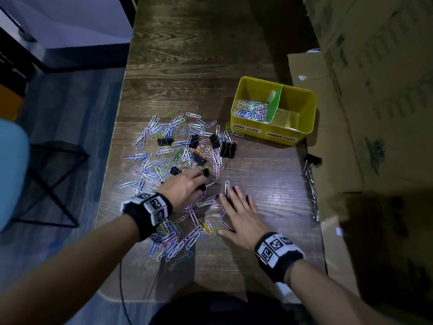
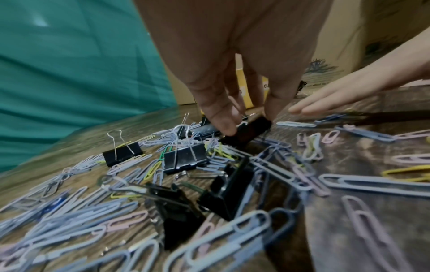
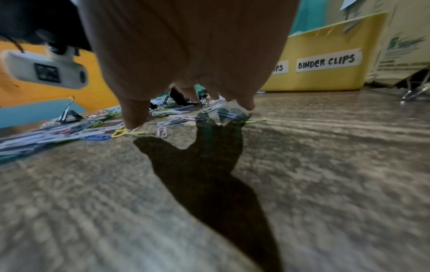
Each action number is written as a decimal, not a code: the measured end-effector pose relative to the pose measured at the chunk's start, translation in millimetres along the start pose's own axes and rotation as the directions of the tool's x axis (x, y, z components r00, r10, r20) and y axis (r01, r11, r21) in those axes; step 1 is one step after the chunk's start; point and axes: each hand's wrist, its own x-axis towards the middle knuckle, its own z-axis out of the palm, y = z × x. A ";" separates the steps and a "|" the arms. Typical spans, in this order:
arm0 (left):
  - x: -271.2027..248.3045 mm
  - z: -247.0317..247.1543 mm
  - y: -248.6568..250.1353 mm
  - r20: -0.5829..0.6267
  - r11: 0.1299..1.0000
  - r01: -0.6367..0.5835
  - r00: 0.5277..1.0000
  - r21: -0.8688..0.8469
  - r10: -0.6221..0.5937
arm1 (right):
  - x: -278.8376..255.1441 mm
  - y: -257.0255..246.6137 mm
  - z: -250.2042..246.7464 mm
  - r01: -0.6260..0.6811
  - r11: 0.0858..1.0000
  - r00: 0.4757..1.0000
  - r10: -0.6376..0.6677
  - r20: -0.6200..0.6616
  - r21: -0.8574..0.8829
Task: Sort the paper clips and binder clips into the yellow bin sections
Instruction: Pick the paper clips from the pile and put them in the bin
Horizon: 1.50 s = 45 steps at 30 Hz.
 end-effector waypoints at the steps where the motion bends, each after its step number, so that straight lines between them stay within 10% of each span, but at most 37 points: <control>1: -8.1 -2.5 6.3 -0.042 1.000 -0.012 0.999 -0.010 0.012 | 2.7 -1.1 -1.1 -0.003 1.000 1.000 0.003 0.004 -0.006; 3: -30.3 -1.3 11.0 -0.016 0.998 -0.052 0.999 -0.026 0.051 | 6.4 -1.7 0.6 -0.001 1.000 0.999 0.001 0.033 -0.011; 5: -56.2 -1.4 14.0 0.278 0.997 -0.015 0.960 -0.074 0.035 | 7.0 -1.4 4.9 0.010 0.999 0.998 -0.008 0.057 -0.035; 9: -96.1 5.8 27.3 0.780 0.994 -0.026 0.622 0.109 -0.069 | 6.0 -1.4 7.5 0.024 0.998 0.999 -0.021 0.045 -0.052; 13: -98.4 20.1 36.1 0.858 0.988 -0.020 0.500 0.151 -0.121 | 6.3 -2.4 7.0 0.018 0.998 0.999 -0.015 0.049 -0.056; 23: -38.5 24.4 70.2 0.620 0.996 -0.087 0.783 0.035 0.047 | -7.9 -5.6 9.8 0.039 0.999 0.997 -0.037 0.071 -0.033; 26: -48.9 27.0 63.1 0.631 0.997 -0.076 0.774 0.010 0.053 | -13.3 -1.6 9.0 -0.024 0.998 0.999 0.022 0.034 0.064; 31: -65.8 27.7 81.6 0.777 1.000 0.006 0.629 0.015 -0.016 | -21.2 -1.7 16.3 -0.077 0.996 0.994 0.072 0.088 0.055; 36: -38.0 39.3 81.6 0.591 0.996 -0.079 0.802 -0.041 0.088 | -27.3 -6.1 21.0 0.013 0.998 0.997 -0.018 0.079 0.065; 42: -35.7 35.7 51.7 0.251 0.998 -0.062 0.966 -0.012 0.063 | -19.9 3.7 5.0 -0.204 0.975 0.979 0.200 0.044 0.090; 45: -49.9 38.2 45.2 0.263 0.994 0.088 0.959 0.061 -0.101 | -13.5 2.8 7.2 -0.179 0.982 0.981 0.172 0.094 0.067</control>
